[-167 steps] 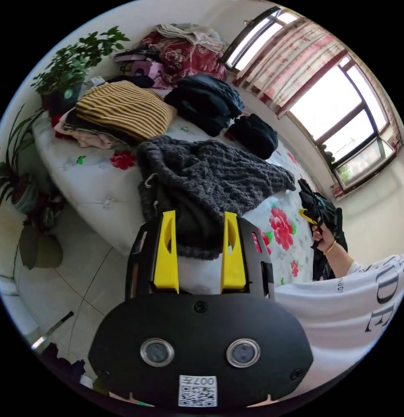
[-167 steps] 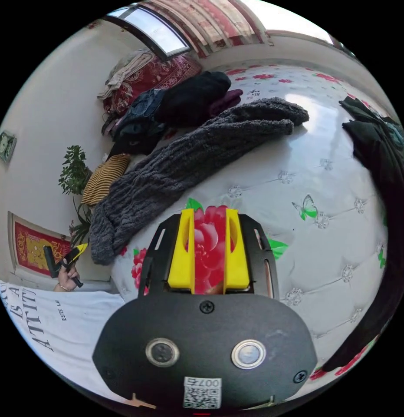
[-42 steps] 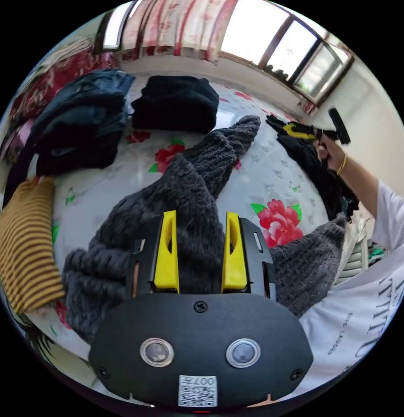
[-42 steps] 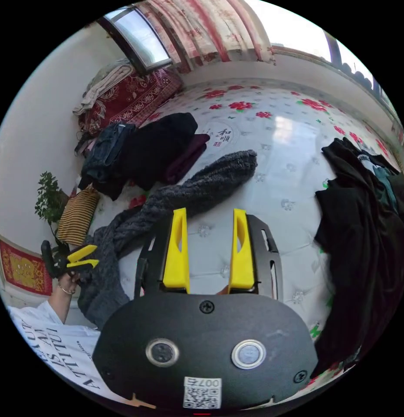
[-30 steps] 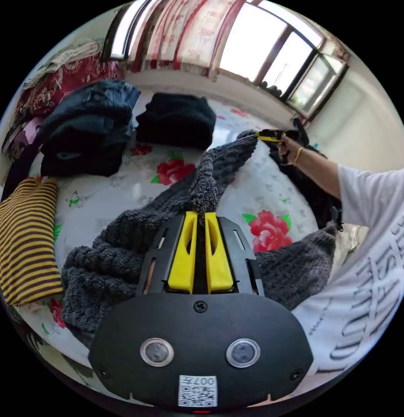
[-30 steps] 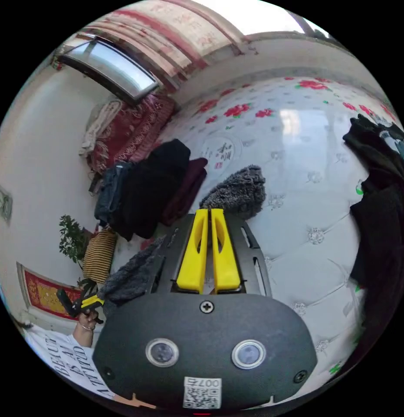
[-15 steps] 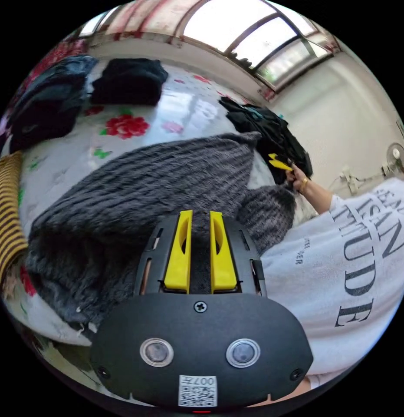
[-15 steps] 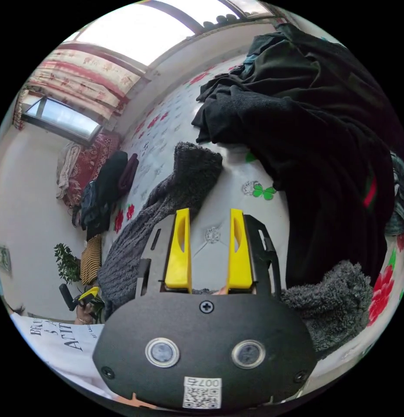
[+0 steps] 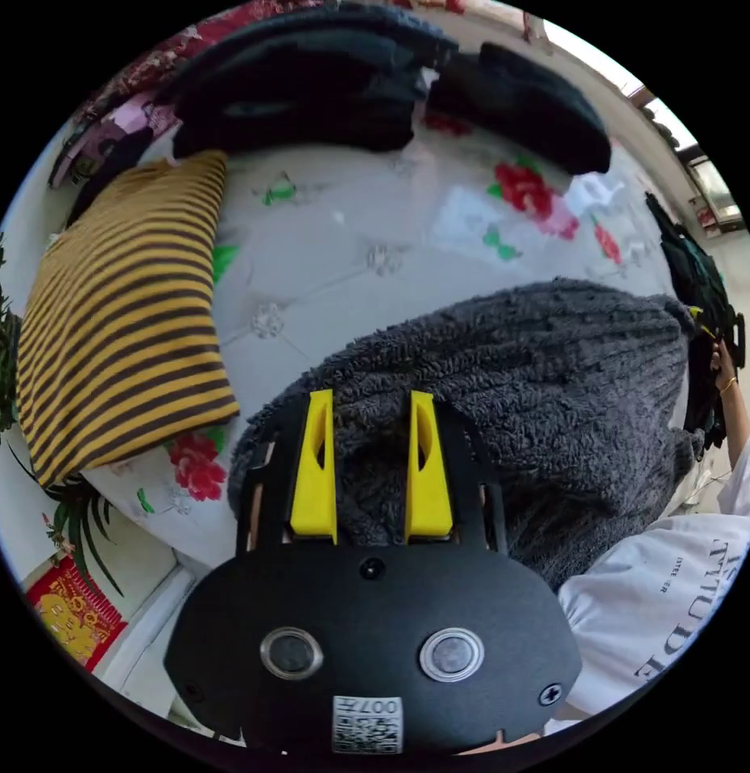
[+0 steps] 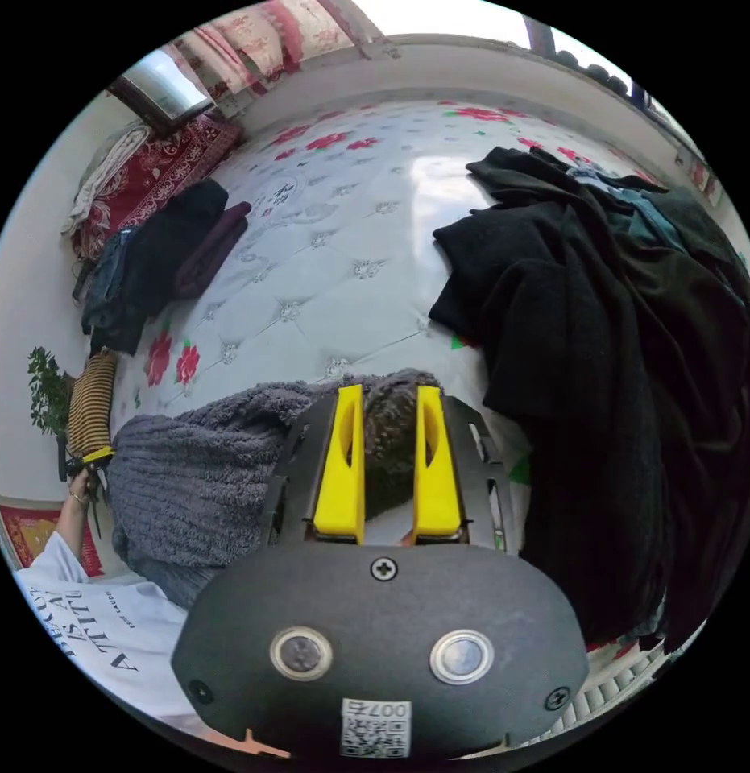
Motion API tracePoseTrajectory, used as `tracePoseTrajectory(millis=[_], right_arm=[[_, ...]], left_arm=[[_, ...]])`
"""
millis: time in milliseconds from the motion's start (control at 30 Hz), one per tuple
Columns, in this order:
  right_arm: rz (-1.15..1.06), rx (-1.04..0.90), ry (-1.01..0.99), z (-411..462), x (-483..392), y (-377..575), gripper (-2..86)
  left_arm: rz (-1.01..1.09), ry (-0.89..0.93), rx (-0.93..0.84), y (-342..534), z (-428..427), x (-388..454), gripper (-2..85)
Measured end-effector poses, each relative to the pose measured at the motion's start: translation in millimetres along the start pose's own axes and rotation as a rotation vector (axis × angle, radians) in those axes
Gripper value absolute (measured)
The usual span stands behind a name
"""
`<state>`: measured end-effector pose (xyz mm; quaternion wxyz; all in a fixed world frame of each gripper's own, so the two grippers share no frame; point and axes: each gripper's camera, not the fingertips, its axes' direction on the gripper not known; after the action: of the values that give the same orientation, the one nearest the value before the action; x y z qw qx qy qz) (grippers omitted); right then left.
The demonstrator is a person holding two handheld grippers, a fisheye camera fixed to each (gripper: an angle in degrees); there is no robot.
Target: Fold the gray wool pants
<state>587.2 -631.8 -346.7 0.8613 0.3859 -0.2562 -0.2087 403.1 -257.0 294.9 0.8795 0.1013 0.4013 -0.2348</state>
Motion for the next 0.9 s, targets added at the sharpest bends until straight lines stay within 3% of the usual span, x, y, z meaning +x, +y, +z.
tracePoseTrajectory(millis=[100, 200, 300, 467, 567, 700, 900], right_arm=[[-0.008, -0.044, -0.032, -1, -14, -6, 3.5], [0.025, 0.225, -0.084, -102, -10, 27, 1.7], [0.067, 0.536, -0.192, -243, 3, 103, 1.0], [0.068, 0.987, -0.08, -443, -35, 283, 0.6], [0.073, 1.124, -0.048, -493, -53, 333, 0.6], [0.072, 1.071, 0.025, -491, -61, 291, 0.9], [0.195, 0.751, 0.005, -354, -7, 102, 2.9]], left_arm=[[-0.011, 0.002, 0.029, 0, 3, 10, 5.7], [0.005, -0.053, 0.168, 22, -51, 22, 4.4], [-0.002, -0.006, 0.443, 89, -141, 32, 4.2], [-0.155, -0.026, 0.809, 233, -237, 48, 4.0], [-0.234, -0.014, 0.893, 258, -256, 42, 3.8], [-0.216, 0.025, 0.904, 210, -250, 36, 3.5], [-0.226, -0.046, 0.678, 37, -162, 34, 2.4]])
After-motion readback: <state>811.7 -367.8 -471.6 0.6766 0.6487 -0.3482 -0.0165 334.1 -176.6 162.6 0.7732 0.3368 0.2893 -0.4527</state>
